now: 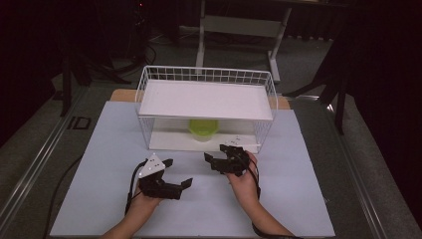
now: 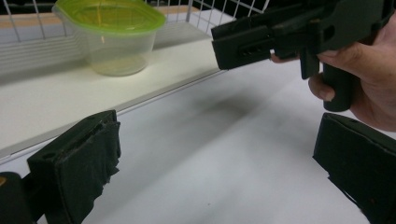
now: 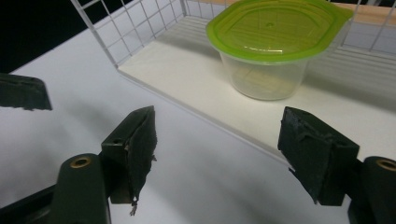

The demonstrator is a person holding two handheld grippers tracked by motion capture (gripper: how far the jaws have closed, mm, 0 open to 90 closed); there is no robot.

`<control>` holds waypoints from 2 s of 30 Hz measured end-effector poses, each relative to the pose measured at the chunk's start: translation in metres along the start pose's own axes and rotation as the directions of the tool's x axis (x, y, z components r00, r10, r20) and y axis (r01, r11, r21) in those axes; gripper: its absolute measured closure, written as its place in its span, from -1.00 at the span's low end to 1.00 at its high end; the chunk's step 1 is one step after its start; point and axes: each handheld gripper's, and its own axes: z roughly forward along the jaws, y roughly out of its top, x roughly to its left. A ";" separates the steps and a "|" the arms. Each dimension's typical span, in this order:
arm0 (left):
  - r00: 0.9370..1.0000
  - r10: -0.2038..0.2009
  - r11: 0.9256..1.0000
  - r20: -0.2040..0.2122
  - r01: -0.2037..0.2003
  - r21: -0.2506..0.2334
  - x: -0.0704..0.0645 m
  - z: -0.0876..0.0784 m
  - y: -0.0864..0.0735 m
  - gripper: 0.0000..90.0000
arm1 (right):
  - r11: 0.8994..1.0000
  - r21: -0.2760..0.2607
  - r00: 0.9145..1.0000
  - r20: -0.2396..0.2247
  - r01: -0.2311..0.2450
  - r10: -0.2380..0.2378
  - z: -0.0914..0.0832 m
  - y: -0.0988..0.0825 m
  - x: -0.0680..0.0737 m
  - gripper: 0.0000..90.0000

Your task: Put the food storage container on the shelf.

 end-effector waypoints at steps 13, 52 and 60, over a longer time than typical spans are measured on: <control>0.999 0.021 1.000 0.037 -0.021 -0.016 0.001 -0.010 0.003 -0.97 | 0.999 -0.034 0.997 -0.071 -0.019 0.017 -0.026 -0.018 0.002 -0.54; 0.997 0.028 0.999 0.073 -0.030 0.016 0.013 -0.061 -0.022 -0.97 | 0.998 -0.026 0.997 -0.028 0.064 -0.065 -0.112 -0.061 -0.020 -0.59; 0.997 0.010 1.000 0.081 -0.010 0.004 0.015 -0.067 -0.029 -0.97 | 0.998 -0.005 0.997 -0.027 0.070 -0.070 -0.120 -0.071 -0.021 -0.59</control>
